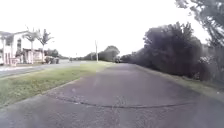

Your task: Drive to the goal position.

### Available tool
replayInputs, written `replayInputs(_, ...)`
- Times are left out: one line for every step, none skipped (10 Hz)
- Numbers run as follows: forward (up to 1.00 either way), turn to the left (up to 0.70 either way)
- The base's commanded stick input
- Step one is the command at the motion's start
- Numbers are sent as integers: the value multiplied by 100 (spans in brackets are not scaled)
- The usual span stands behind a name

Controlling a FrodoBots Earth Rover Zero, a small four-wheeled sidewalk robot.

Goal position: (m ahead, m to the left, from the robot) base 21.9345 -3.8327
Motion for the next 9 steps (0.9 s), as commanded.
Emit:
replayInputs(5,0)
replayInputs(5,0)
replayInputs(6,0)
replayInputs(5,0)
replayInputs(5,0)
replayInputs(6,0)
replayInputs(5,0)
replayInputs(6,0)
replayInputs(5,0)
